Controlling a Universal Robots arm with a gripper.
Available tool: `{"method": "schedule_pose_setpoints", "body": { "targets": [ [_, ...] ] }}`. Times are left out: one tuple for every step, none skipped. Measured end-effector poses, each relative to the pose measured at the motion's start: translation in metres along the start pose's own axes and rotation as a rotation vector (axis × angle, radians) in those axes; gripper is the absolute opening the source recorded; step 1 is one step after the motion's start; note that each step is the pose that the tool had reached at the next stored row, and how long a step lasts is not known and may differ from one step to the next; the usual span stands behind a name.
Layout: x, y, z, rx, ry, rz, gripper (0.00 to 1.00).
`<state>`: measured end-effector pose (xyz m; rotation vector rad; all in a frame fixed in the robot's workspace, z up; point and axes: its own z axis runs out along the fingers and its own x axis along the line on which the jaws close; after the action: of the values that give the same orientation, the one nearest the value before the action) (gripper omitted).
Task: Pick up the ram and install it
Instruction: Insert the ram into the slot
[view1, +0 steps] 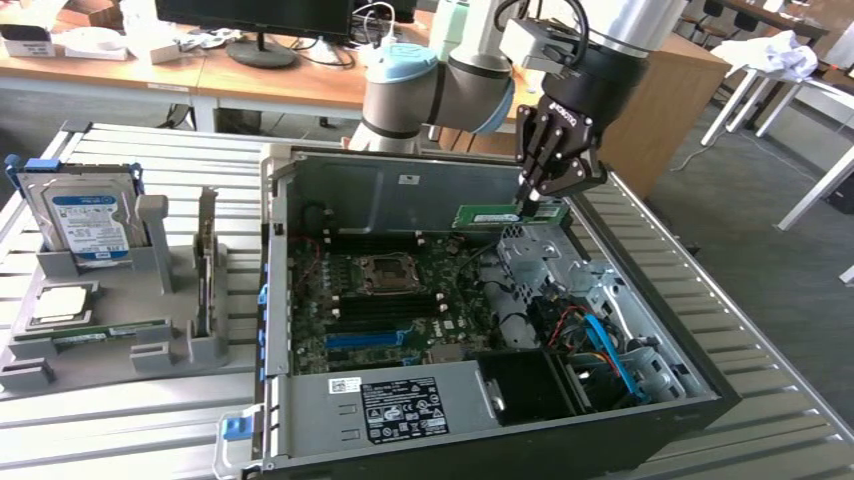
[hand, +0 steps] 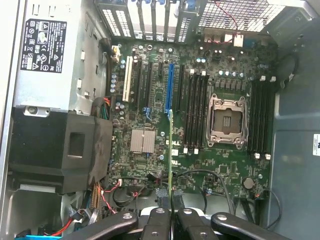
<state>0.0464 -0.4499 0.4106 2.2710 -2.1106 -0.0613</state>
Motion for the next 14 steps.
{"method": "schedule_pose_setpoints", "body": {
  "targets": [
    [0.0, 0.0, 0.0, 0.0, 0.0, 0.0, 0.13],
    [0.0, 0.0, 0.0, 0.0, 0.0, 0.0, 0.13],
    [0.0, 0.0, 0.0, 0.0, 0.0, 0.0, 0.13],
    [0.0, 0.0, 0.0, 0.0, 0.0, 0.0, 0.13],
    [0.0, 0.0, 0.0, 0.0, 0.0, 0.0, 0.13],
    [0.0, 0.0, 0.0, 0.0, 0.0, 0.0, 0.13],
    [0.0, 0.0004, 0.0001, 0.0, 0.0001, 0.0, 0.13],
    [-0.0001, 0.0022, 0.0003, 0.0004, 0.0, 0.0, 0.13],
    [-0.0003, 0.0043, 0.0007, 0.0006, -0.0001, 0.0, 0.13],
    [-0.0004, 0.0057, 0.0012, 0.0007, -0.0001, 0.0, 0.13],
    [-0.0005, 0.0068, 0.0018, 0.0008, -0.0001, 0.0, 0.13],
    [-0.0006, 0.0078, 0.0022, 0.0007, 0.0001, 0.0, 0.13],
    [-0.0007, 0.0087, 0.0028, 0.0007, 0.0, 0.001, 0.13],
    [-0.0007, 0.0091, 0.0033, 0.0007, 0.0, 0.001, 0.13]
  ]
}}
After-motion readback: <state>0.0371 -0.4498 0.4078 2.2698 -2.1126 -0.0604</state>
